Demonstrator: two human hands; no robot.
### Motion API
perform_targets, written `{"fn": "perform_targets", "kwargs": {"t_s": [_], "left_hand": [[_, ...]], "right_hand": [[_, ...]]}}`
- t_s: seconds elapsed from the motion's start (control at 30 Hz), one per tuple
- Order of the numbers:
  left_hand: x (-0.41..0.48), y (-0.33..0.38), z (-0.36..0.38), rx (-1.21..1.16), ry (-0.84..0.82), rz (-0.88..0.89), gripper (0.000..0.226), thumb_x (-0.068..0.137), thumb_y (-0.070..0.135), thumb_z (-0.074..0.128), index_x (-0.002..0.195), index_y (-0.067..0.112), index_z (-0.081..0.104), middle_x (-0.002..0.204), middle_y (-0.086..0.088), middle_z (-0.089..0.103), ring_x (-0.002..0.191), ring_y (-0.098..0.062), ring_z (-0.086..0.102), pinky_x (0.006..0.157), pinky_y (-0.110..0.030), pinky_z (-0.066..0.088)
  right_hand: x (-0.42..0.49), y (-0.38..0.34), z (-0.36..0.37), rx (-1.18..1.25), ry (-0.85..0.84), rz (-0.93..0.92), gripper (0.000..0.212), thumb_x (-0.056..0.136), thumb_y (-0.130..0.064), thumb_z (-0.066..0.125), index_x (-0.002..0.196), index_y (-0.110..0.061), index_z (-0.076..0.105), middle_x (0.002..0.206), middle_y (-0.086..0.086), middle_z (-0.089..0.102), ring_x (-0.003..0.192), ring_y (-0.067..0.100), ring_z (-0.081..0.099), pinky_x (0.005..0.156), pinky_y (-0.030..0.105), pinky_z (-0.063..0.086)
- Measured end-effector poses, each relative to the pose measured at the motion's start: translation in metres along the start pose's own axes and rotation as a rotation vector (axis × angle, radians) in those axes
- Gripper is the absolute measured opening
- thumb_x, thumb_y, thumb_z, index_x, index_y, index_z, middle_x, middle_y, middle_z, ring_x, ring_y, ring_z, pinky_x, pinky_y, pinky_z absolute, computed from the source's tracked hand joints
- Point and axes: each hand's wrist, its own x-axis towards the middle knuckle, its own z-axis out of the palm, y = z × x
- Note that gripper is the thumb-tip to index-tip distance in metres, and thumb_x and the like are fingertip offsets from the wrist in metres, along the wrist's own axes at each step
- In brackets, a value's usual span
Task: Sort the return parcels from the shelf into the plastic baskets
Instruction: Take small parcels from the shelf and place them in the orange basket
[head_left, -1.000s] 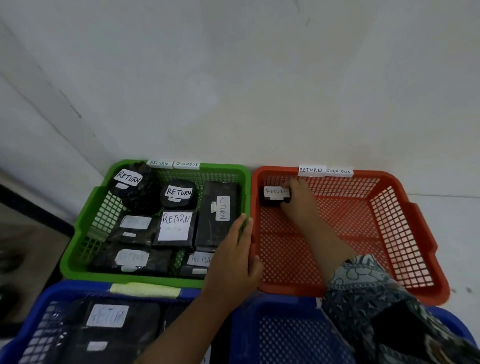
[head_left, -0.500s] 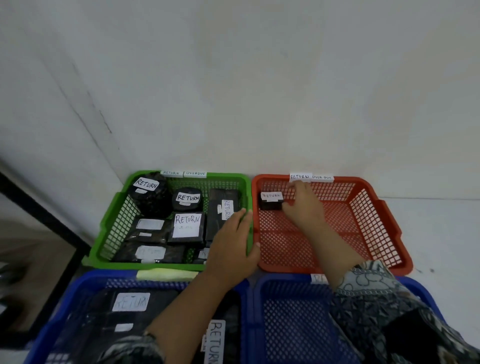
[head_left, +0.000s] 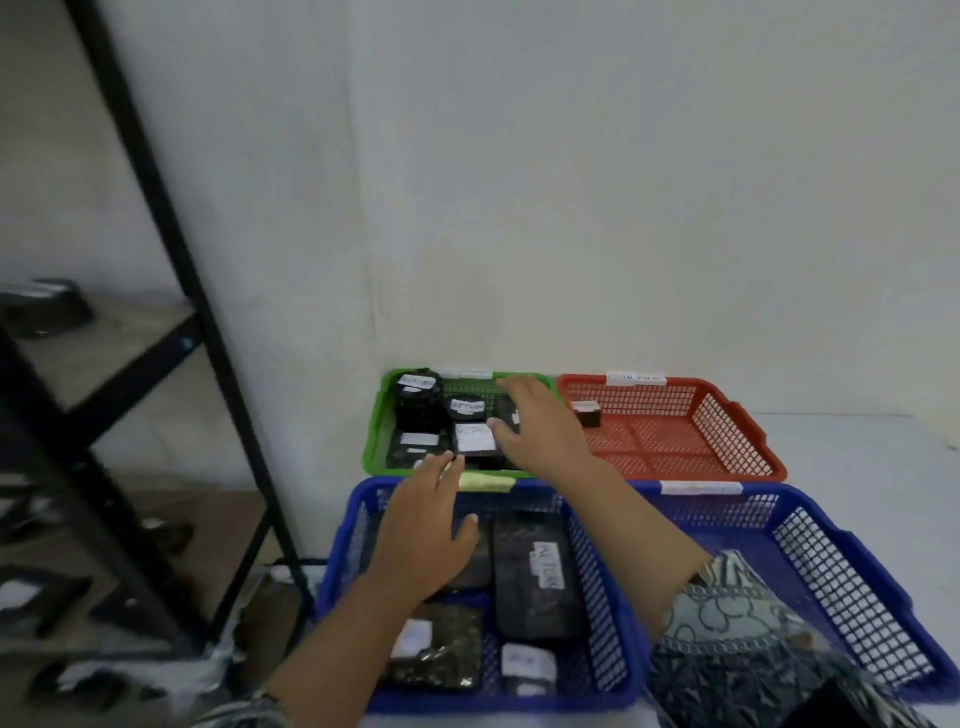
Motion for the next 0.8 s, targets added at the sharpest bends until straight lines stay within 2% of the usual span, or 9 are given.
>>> {"fn": "perform_targets", "kwargs": {"t_s": [0.1, 0.2, 0.33, 0.43, 0.57, 0.67, 0.8], "left_hand": [[-0.055, -0.042, -0.04, 0.041, 0.057, -0.026, 0.062, 0.077, 0.038, 0.048, 0.128, 0.003, 0.052, 0.127, -0.014, 0.055, 0.112, -0.031, 0.057, 0.091, -0.043, 0.05], [-0.106, -0.077, -0.086, 0.15, 0.08, -0.104, 0.064, 0.073, 0.04, 0.042, 0.122, 0.003, 0.057, 0.122, -0.014, 0.06, 0.109, -0.03, 0.06, 0.088, -0.042, 0.05], [-0.158, -0.121, -0.135, 0.192, 0.11, -0.218, 0.065, 0.077, 0.04, 0.045, 0.131, 0.006, 0.05, 0.133, -0.013, 0.051, 0.123, -0.032, 0.05, 0.098, -0.045, 0.046], [-0.188, -0.153, -0.165, 0.243, 0.159, -0.286, 0.065, 0.076, 0.039, 0.05, 0.128, 0.001, 0.053, 0.129, -0.018, 0.055, 0.12, -0.035, 0.052, 0.096, -0.046, 0.045], [-0.209, -0.192, -0.199, 0.225, 0.192, -0.375, 0.064, 0.082, 0.034, 0.053, 0.137, 0.003, 0.043, 0.141, -0.016, 0.044, 0.133, -0.032, 0.037, 0.107, -0.044, 0.033], [-0.211, -0.228, -0.22, 0.23, 0.219, -0.4, 0.062, 0.081, 0.026, 0.065, 0.135, 0.004, 0.045, 0.139, -0.016, 0.044, 0.13, -0.031, 0.04, 0.104, -0.043, 0.035], [-0.198, -0.283, -0.246, 0.268, 0.254, -0.406, 0.061, 0.079, 0.024, 0.067, 0.132, 0.002, 0.047, 0.136, -0.017, 0.047, 0.126, -0.032, 0.044, 0.101, -0.044, 0.039]], "right_hand": [[-0.023, -0.074, 0.01, 0.05, 0.012, -0.073, 0.052, 0.093, -0.033, 0.053, 0.141, -0.017, 0.039, 0.145, 0.001, 0.039, 0.135, 0.018, 0.034, 0.105, 0.031, 0.032], [-0.036, -0.146, 0.025, 0.091, 0.001, -0.179, 0.051, 0.092, -0.031, 0.055, 0.14, -0.015, 0.041, 0.143, 0.003, 0.041, 0.133, 0.02, 0.036, 0.105, 0.031, 0.032], [-0.045, -0.236, 0.046, 0.162, -0.009, -0.295, 0.049, 0.092, -0.031, 0.055, 0.137, -0.015, 0.044, 0.14, 0.004, 0.043, 0.129, 0.022, 0.04, 0.101, 0.033, 0.037], [-0.047, -0.295, 0.06, 0.207, -0.034, -0.361, 0.049, 0.092, -0.03, 0.054, 0.137, -0.014, 0.044, 0.14, 0.005, 0.042, 0.13, 0.023, 0.039, 0.102, 0.033, 0.037], [-0.041, -0.361, 0.08, 0.247, -0.082, -0.448, 0.048, 0.092, -0.031, 0.053, 0.137, -0.018, 0.043, 0.139, 0.003, 0.042, 0.129, 0.021, 0.041, 0.101, 0.035, 0.04], [-0.029, -0.4, 0.097, 0.278, -0.089, -0.498, 0.048, 0.092, -0.03, 0.054, 0.138, -0.018, 0.042, 0.14, 0.002, 0.042, 0.127, 0.019, 0.042, 0.101, 0.034, 0.041], [0.003, -0.441, 0.121, 0.279, -0.097, -0.494, 0.048, 0.093, -0.031, 0.053, 0.138, -0.018, 0.041, 0.14, 0.002, 0.042, 0.127, 0.02, 0.042, 0.1, 0.035, 0.041]]}}
